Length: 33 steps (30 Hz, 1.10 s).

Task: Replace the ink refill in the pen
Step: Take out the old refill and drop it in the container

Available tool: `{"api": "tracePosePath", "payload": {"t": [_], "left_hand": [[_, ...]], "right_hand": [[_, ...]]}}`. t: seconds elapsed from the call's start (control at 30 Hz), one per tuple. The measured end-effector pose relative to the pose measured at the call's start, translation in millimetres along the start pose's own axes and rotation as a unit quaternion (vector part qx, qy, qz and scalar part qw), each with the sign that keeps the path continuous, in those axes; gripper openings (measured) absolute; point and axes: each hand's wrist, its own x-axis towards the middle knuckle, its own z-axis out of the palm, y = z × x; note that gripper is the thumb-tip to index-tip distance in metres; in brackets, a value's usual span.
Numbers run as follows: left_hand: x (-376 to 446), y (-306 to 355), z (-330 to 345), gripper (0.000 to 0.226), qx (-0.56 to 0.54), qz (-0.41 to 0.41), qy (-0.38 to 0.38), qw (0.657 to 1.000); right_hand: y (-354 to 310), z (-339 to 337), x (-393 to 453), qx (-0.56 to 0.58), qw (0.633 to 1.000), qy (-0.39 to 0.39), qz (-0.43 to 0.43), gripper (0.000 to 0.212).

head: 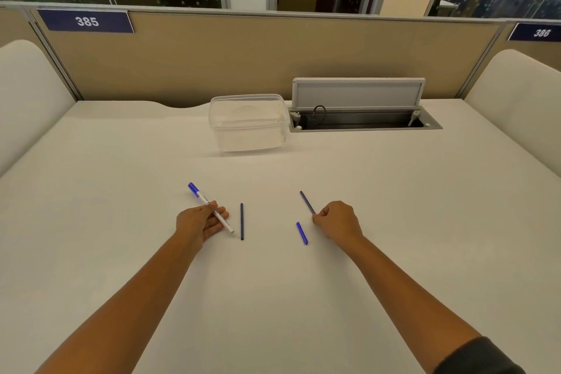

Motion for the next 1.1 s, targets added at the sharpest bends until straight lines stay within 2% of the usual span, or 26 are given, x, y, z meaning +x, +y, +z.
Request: {"api": "tracePosePath", "payload": {"t": [0.1, 0.33, 0.47, 0.6, 0.73, 0.9, 1.0, 1.1], "left_hand": [[1.7, 3.2, -0.6, 0.012, 0.01, -0.01, -0.006, 1.0], [4.5, 9.7, 0.7, 0.016, 0.035, -0.04, -0.011, 0.999], [3.8, 8.5, 2.6, 0.012, 0.027, -0.038, -0.009, 0.999], [2.1, 4.9, 3.3, 0.02, 0.018, -0.014, 0.002, 1.0], [1.0, 4.0, 2.5, 0.022, 0.01, -0.011, 0.004, 1.0], [2.4, 2.7, -0.3, 0.023, 0.004, -0.01, -0.002, 1.0], [3.3, 3.1, -0.3, 0.022, 0.004, -0.009, -0.005, 1.0], [4.9, 3.5, 0.0, 0.022, 0.011, -0.006, -0.003, 1.0]], "right_hand": [[-2.2, -0.6, 2.5, 0.021, 1.0, -0.015, 0.01, 0.033], [-25.2, -3.5, 14.3, 0.107, 0.992, -0.066, 0.024, 0.035], [-57.6, -7.0, 32.6, 0.202, 0.973, -0.105, 0.047, 0.028], [-104.3, -15.6, 61.5, 0.234, 0.964, -0.108, 0.06, 0.024], [-155.3, -32.0, 95.5, 0.27, 0.959, -0.09, 0.002, 0.02], [-200.4, -47.8, 128.4, 0.335, 0.94, -0.045, -0.038, 0.033], [-195.0, -40.3, 124.6, 0.316, 0.947, -0.04, -0.042, 0.029], [-168.2, -20.1, 104.3, 0.282, 0.953, -0.084, -0.073, 0.022]]}}
